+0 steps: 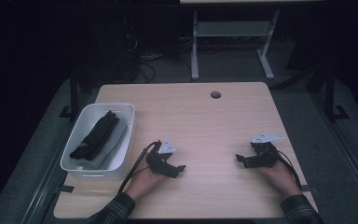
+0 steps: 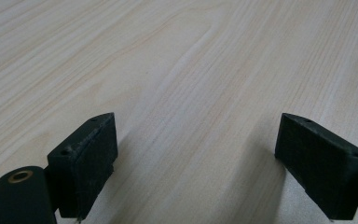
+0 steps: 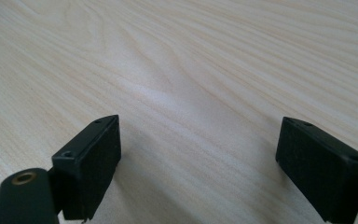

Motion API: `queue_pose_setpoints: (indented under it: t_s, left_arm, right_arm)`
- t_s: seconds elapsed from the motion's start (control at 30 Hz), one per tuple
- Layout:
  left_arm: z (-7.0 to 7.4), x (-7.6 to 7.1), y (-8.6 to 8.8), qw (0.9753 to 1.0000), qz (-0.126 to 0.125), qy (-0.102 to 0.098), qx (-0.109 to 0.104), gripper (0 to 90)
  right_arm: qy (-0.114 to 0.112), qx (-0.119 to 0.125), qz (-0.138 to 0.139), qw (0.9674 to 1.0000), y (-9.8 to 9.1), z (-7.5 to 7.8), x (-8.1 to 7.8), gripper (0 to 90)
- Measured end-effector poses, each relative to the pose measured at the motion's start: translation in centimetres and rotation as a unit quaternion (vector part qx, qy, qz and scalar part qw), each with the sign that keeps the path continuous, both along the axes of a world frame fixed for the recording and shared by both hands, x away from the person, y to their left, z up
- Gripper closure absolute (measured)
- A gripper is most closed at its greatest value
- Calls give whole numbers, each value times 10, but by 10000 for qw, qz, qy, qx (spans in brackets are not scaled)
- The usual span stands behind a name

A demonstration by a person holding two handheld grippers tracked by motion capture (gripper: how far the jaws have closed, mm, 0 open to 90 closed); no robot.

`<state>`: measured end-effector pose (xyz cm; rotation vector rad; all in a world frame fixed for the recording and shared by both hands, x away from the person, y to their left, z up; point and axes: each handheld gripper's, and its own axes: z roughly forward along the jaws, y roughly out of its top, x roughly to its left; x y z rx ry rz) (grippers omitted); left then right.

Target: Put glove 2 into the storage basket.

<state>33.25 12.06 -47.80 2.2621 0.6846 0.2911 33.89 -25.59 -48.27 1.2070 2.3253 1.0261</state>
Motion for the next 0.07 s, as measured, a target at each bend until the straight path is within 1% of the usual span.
queue_pose_setpoints:
  t_s: [0.07]
  left_arm:
    - [0,0,0,10000,1,2,-2,121]
  right_arm:
    - [-1,0,1,10000,0,0,0,139]
